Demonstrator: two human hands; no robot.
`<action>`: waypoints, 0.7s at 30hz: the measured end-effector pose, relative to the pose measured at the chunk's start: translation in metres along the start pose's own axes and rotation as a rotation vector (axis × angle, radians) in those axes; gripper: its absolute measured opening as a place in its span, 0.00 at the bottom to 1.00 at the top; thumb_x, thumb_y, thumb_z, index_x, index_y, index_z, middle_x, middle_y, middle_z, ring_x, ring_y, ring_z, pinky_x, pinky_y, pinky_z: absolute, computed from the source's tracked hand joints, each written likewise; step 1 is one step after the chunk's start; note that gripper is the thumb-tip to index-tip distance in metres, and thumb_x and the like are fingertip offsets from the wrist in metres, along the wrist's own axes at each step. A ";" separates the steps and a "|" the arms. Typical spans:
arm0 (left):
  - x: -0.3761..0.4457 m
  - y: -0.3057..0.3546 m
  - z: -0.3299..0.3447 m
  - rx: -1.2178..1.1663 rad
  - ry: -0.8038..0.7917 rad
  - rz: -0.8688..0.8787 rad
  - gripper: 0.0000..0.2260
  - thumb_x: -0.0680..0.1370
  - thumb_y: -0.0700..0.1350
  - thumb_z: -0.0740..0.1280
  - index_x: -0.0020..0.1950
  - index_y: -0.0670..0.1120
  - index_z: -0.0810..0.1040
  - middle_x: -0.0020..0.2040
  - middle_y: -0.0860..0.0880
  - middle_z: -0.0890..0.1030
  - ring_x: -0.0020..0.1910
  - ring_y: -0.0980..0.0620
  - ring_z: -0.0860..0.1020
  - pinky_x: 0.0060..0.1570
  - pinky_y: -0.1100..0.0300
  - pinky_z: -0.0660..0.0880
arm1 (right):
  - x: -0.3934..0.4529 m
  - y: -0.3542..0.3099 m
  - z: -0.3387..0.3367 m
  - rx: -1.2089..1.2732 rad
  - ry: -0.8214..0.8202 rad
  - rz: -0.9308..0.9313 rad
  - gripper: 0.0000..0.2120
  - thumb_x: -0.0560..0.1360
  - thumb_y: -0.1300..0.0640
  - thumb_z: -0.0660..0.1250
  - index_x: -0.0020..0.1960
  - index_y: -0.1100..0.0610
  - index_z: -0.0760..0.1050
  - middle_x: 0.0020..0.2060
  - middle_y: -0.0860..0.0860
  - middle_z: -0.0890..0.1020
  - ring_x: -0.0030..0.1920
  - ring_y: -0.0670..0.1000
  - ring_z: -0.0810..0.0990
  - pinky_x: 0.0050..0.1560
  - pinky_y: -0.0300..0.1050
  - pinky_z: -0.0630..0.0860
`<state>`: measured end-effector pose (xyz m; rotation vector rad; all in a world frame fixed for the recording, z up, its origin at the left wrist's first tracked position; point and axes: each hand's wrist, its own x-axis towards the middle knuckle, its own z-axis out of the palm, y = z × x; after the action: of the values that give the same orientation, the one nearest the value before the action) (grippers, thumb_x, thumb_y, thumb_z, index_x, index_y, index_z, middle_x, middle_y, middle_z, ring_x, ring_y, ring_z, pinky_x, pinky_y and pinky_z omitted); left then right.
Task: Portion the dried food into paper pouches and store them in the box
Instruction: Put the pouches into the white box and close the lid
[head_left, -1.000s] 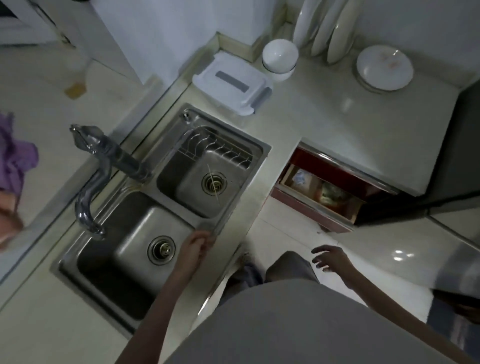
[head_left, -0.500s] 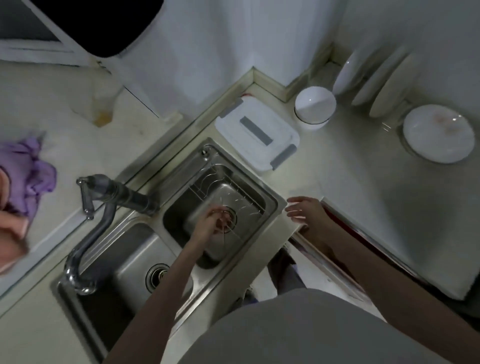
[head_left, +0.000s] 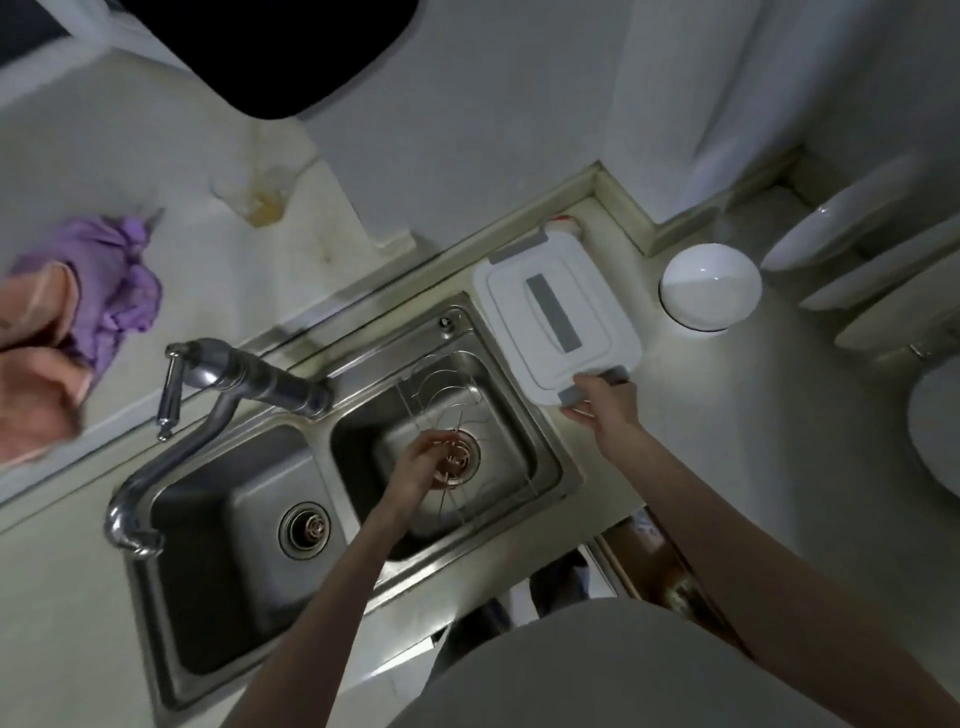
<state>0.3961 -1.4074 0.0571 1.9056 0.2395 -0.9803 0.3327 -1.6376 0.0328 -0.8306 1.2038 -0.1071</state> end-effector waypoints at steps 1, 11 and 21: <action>-0.002 0.000 -0.003 -0.023 0.015 0.008 0.13 0.81 0.37 0.60 0.64 0.36 0.73 0.57 0.39 0.77 0.51 0.45 0.75 0.32 0.65 0.74 | -0.002 -0.001 0.001 -0.018 -0.005 -0.003 0.14 0.75 0.65 0.67 0.59 0.66 0.71 0.50 0.61 0.77 0.46 0.58 0.80 0.46 0.53 0.80; -0.037 -0.034 -0.052 -0.223 0.126 0.078 0.07 0.81 0.40 0.62 0.57 0.44 0.77 0.52 0.46 0.80 0.43 0.52 0.78 0.41 0.58 0.72 | -0.060 -0.008 -0.007 -0.242 -0.226 -0.168 0.06 0.76 0.59 0.66 0.53 0.58 0.75 0.41 0.54 0.81 0.41 0.54 0.81 0.41 0.51 0.82; -0.135 -0.153 -0.132 -0.642 0.355 0.046 0.18 0.82 0.58 0.51 0.50 0.54 0.79 0.42 0.51 0.85 0.41 0.52 0.82 0.36 0.57 0.78 | -0.160 0.064 0.041 -0.792 -0.630 -0.249 0.12 0.65 0.58 0.69 0.45 0.44 0.79 0.39 0.50 0.82 0.36 0.51 0.82 0.35 0.50 0.80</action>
<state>0.2957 -1.1876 0.0835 1.4603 0.6322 -0.4436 0.2828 -1.4933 0.1226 -1.5605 0.5118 0.4320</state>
